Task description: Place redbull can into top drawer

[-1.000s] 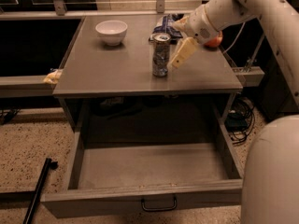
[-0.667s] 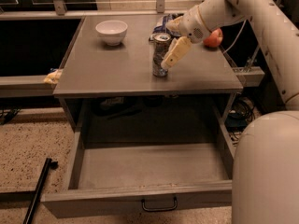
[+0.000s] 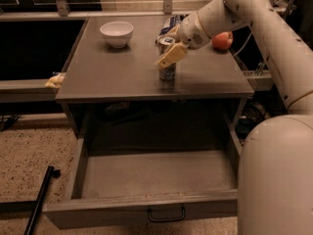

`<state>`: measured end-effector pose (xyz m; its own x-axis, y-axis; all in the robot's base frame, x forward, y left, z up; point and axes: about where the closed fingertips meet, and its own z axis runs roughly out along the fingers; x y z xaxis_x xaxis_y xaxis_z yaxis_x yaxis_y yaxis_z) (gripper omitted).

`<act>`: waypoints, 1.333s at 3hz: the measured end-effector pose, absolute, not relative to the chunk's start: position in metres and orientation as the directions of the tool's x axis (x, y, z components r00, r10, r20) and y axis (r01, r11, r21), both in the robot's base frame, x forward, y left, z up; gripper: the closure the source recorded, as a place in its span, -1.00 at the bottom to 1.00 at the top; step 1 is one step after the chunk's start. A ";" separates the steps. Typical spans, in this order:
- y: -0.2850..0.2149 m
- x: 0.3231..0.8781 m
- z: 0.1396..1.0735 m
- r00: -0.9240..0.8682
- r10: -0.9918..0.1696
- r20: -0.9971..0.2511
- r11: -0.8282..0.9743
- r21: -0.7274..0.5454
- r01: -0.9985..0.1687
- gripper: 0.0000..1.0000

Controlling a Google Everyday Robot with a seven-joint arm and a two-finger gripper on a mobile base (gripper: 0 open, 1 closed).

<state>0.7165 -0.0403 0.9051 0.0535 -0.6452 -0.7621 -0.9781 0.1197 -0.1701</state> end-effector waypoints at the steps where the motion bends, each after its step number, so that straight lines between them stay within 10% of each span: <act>1: -0.040 0.704 0.902 0.047 -0.646 -0.762 0.106 -0.150 -0.983 0.31; 2: -0.042 0.699 0.905 0.052 -0.645 -0.762 0.102 -0.153 -0.983 0.77; 4: -0.097 0.584 0.954 0.120 -0.636 -0.762 0.080 -0.219 -0.972 1.00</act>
Offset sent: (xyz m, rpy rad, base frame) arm -0.1067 -0.0436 0.0179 -0.0250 0.0133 0.0356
